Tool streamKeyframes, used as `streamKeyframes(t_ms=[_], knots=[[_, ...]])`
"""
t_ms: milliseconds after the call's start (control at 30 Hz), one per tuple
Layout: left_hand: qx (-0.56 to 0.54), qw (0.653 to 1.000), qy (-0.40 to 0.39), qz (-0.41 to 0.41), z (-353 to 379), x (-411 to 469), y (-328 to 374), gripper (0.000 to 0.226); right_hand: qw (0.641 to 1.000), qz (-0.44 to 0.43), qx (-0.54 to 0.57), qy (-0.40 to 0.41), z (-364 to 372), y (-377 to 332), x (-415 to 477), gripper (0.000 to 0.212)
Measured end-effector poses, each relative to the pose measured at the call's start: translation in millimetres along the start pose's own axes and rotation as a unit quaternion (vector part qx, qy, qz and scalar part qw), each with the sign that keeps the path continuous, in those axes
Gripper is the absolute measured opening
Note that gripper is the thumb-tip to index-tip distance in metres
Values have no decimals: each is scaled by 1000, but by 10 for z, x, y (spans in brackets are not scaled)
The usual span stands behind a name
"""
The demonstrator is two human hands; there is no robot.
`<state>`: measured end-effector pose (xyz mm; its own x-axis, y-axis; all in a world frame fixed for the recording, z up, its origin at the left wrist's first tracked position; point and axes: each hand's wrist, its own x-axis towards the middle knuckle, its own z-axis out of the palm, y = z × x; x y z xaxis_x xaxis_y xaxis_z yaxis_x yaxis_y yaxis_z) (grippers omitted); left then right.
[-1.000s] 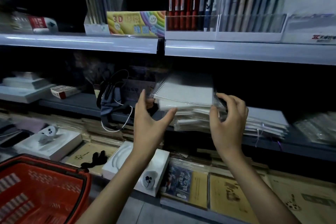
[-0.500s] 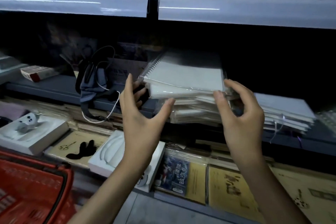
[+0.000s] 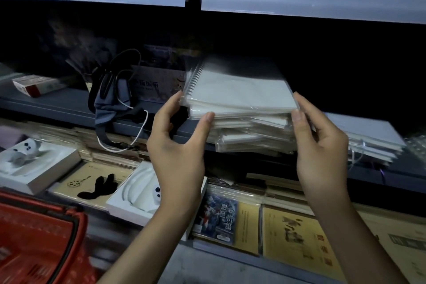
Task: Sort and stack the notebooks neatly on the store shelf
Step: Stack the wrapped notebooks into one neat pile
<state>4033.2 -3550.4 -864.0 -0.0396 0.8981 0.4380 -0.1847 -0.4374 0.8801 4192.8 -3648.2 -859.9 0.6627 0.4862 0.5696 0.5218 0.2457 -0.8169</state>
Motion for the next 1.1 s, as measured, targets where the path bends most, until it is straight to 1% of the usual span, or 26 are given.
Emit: streamKeyframes(t_ms=[100, 167, 367, 533, 667, 767, 933, 1100], knots=[[-19, 999, 25, -4, -1, -51, 11, 36, 999, 3, 28, 36, -34, 8, 49, 37], [-44, 998, 38, -12, -1, -75, 20, 30, 998, 7, 36, 56, -36, 12, 88, 34], [-95, 994, 51, -37, 10, -58, 96, 28, 994, 18, 61, 94, 15, 20, 137, 29], [-89, 995, 22, -43, -71, 4, 113, 29, 993, 26, 48, 106, 79, -45, 87, 29], [-88, 995, 3, -49, -126, 102, 110, 27, 989, 33, 67, 126, 131, -102, 24, 29], [-108, 992, -6, -60, -129, 210, 133, 26, 986, 30, 93, 137, 182, -165, -49, 30], [-128, 988, -55, -69, -116, 437, 174, 29, 978, 0, 107, 179, 270, -263, -132, 34], [-137, 986, -54, -77, 21, 578, 158, 28, 969, 0, 109, 221, 336, -318, -148, 34]])
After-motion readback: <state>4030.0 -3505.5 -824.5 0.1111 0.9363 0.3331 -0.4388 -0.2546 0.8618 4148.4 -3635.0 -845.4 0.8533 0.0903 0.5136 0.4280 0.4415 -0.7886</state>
